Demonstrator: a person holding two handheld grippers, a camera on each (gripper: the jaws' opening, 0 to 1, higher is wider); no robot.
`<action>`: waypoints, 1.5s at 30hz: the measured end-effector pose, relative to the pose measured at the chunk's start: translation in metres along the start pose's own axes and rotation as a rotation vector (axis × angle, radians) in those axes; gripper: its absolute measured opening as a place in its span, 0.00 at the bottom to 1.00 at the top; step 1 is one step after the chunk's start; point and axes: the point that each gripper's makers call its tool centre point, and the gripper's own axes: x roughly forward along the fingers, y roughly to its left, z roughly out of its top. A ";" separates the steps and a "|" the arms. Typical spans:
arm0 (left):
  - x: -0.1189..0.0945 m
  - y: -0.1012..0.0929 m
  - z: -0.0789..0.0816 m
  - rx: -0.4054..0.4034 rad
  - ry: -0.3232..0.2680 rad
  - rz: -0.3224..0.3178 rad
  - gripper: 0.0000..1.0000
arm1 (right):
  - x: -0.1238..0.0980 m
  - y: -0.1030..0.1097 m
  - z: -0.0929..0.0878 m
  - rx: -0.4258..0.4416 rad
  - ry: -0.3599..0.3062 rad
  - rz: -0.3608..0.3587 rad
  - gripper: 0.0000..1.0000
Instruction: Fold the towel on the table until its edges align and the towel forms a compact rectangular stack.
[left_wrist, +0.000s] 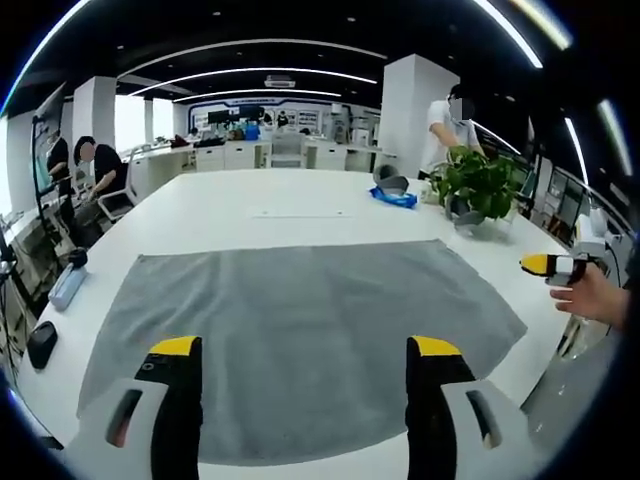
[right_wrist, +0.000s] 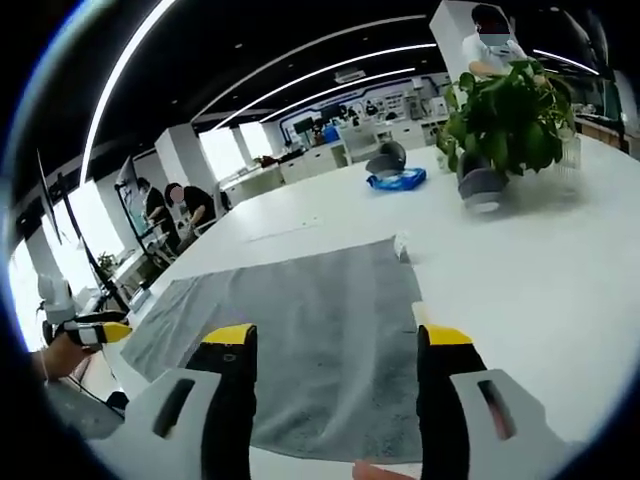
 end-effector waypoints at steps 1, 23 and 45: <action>0.000 -0.001 0.000 0.001 -0.001 -0.003 0.84 | 0.000 -0.001 -0.001 0.003 0.006 -0.006 0.65; 0.002 -0.021 -0.001 0.053 0.018 -0.085 0.61 | 0.005 -0.026 -0.042 0.104 0.170 -0.091 0.50; 0.004 -0.021 -0.006 0.073 0.045 -0.090 0.61 | 0.006 -0.032 -0.092 0.062 0.392 -0.131 0.54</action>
